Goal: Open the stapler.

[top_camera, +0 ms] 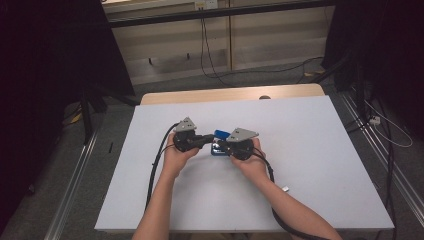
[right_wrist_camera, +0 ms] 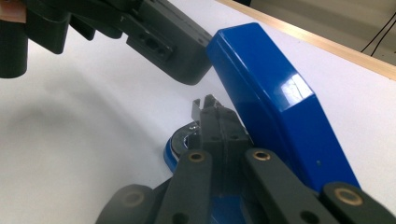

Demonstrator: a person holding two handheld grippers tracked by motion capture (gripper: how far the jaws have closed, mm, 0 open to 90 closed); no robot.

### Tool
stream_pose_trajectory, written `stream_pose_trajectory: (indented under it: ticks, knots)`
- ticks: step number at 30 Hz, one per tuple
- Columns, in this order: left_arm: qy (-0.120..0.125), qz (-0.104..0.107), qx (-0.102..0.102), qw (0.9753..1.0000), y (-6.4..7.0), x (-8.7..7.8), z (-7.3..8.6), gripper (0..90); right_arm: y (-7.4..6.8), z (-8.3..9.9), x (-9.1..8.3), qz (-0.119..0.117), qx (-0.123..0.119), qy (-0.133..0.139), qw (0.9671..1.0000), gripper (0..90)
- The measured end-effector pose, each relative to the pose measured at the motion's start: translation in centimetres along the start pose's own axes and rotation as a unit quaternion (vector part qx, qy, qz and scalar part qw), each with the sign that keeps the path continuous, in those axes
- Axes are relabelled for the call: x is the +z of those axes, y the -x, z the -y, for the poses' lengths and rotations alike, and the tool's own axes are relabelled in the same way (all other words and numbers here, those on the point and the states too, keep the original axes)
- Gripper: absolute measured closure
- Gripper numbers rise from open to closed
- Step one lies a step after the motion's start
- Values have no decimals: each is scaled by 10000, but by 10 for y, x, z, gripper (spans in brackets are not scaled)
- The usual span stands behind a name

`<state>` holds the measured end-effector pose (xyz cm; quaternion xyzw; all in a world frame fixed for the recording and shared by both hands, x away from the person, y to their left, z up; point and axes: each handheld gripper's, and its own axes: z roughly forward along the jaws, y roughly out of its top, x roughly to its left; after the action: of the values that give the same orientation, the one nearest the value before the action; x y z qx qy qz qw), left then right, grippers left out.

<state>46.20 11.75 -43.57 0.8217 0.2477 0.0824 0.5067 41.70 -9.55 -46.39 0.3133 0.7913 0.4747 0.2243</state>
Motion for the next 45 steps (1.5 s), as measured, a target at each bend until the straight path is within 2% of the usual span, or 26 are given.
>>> stream_pose_trajectory:
  ticks: [4,10,15,17,24,29,34,38,43,45]
  knots:
    - [26,-128,-16,9999,-1,3,2,900,-1,0,0,41,-42,23,10000,900]
    - [96,-53,-167,9998,-4,4,5,900,-1,1,0,32,-70,3,10000,900]
    - [20,-48,-304,9995,-5,7,10,900,-1,0,-1,74,-63,42,9999,900]
    - [11,-29,-227,9997,-4,9,9,900,-1,0,-2,76,-77,45,9999,900]
    - [14,-18,-188,9998,-2,15,10,900,0,-1,-4,108,-123,66,9998,900]
    - [32,-16,-142,9999,1,19,11,900,-1,-3,-6,213,-127,115,9996,900]
    - [-33,-71,-76,9999,4,23,12,900,-3,-5,-9,334,-233,135,9991,900]
    - [-207,-96,-9,9997,6,26,14,900,-3,-8,-11,423,-272,224,9985,900]
    - [-197,-133,-35,9997,6,27,14,900,-4,-12,-13,531,-407,183,9976,900]
    - [-185,-135,-32,9997,6,26,14,900,-5,-12,-13,576,-384,204,9974,900]
